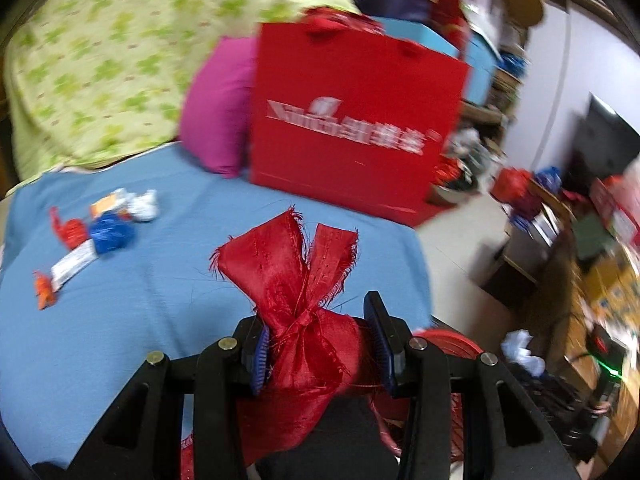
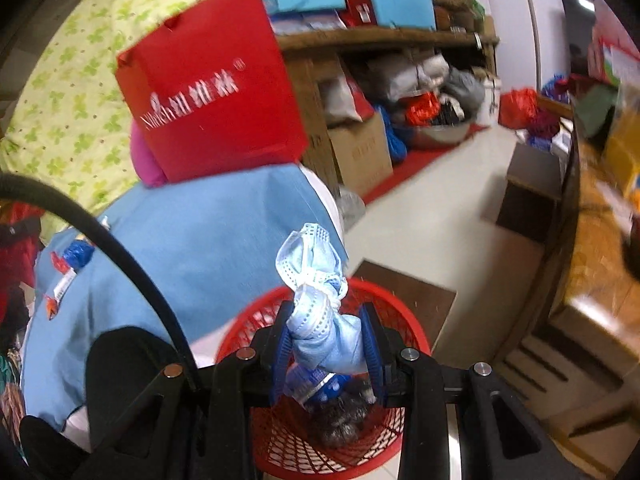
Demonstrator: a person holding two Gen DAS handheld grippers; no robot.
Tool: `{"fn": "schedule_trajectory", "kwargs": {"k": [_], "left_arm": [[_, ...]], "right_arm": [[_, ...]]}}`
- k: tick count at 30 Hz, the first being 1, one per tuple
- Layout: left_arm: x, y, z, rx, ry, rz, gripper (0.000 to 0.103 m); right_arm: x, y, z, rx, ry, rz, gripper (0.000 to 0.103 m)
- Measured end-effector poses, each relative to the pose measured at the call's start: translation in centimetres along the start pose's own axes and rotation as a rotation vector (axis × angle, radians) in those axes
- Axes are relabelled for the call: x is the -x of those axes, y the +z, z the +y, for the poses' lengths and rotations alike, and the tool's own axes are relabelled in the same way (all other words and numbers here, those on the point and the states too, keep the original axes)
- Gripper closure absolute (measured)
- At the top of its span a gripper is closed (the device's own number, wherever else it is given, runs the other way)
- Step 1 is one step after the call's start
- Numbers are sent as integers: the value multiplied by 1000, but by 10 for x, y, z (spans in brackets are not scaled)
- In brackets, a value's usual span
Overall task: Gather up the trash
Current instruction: 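Carry the mask and red bag in both grippers over the wastebasket, then open the right gripper to drop the mask while the left drops the red bag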
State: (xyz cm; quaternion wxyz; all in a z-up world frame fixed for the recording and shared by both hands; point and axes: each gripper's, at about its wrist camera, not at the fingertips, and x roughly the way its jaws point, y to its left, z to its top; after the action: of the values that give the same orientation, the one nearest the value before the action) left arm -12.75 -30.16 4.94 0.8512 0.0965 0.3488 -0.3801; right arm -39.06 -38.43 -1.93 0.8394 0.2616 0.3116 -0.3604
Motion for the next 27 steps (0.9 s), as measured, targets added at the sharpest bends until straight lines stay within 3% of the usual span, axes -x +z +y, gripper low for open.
{"fn": "schedule_trajectory", "kwargs": {"k": [2,4,5,6,24,27], "left_arm": [[-6,-1,-21,-34,-24,11,58],[-12,-2,-36,-56,-48,22,58],[-15,-3,-44,-66,-56,27,58],[-18,-3,-50,-76,-64,32,58],[-73,-38,-123,-184,-197,189,58],[-82,-44,-134,-209,-212,220,53]], "right_arm": [[-6,-5,-4,-4,2,18,68],[-12,-9,-8,-6,-2,47,59],[-15,-9,-11,-9,-13,52,35],[-15,-10,-14,-20,-17,41,29],[30,7,-40,-106,-6,-117,29],[37,9,-43,-116,-8,-136,29]]}}
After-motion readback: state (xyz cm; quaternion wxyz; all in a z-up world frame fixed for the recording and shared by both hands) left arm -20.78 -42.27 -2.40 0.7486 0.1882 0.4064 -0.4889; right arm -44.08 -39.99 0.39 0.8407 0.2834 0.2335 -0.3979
